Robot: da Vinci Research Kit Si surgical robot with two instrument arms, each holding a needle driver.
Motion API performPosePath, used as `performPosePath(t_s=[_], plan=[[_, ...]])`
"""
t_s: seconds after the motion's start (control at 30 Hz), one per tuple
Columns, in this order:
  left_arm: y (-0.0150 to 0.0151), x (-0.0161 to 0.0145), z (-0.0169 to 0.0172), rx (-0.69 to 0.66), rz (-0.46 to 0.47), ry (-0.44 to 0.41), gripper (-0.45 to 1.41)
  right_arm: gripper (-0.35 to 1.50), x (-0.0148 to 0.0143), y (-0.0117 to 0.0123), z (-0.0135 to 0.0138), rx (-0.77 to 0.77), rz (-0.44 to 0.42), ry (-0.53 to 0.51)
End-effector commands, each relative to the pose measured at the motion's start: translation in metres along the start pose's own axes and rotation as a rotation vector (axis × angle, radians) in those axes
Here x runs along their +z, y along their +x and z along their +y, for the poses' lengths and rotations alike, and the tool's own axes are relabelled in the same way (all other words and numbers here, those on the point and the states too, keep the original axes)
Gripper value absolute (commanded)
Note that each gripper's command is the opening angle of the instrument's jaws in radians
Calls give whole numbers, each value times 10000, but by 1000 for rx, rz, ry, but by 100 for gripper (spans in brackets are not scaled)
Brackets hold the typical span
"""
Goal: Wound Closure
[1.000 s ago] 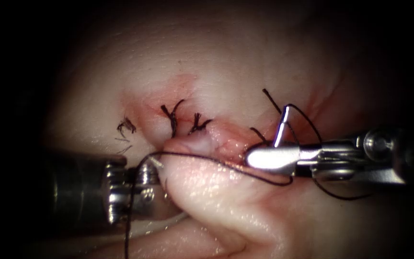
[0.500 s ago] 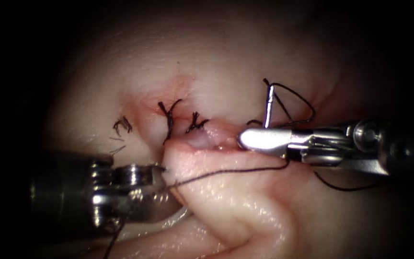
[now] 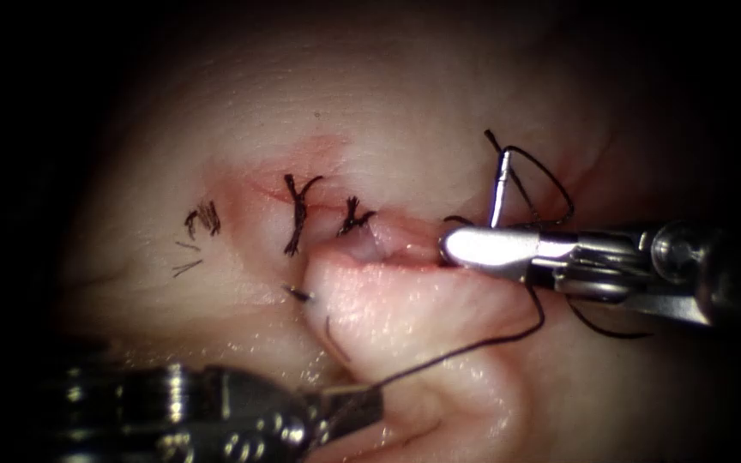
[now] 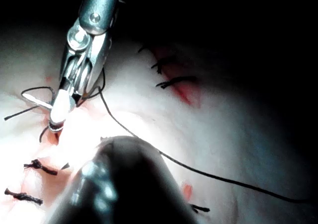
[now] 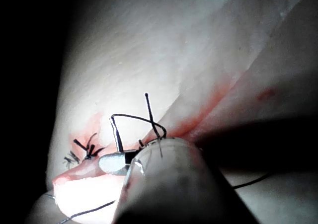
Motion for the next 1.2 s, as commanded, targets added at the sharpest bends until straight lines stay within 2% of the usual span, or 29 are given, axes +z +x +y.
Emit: performPosePath(t_s=[0.03, 0.17, 0.3, 0.43, 0.63, 0.8, 1.07, 1.2], plan=[[0, 14, 1, 5, -3, -6, -33, -35, 10, 2, 4, -31, 5, 3], [-15, 46, 2, 23, -2, -6, -35, -35, 10, 9, 6, -103, 27, 7], [-23, 76, -12, 27, 21, 32, -40, -35, 9, 17, 10, -124, 54, 27], [-19, 105, -21, 8, 71, 92, -43, -35, 9, 18, 13, -125, 58, 27], [-8, 140, -6, 6, 99, 88, -43, -35, 13, 13, 18, -134, 60, 25], [0, 148, -3, -1, 115, 99, -43, -35, 18, 5, 22, -147, 77, 6], [2, 146, -6, 2, 133, 102, -43, -35, 26, -28, 24, -19, 81, -16], [4, 146, -7, -1, 134, 110, -43, -35, 30, -39, 22, -19, 137, -37]])
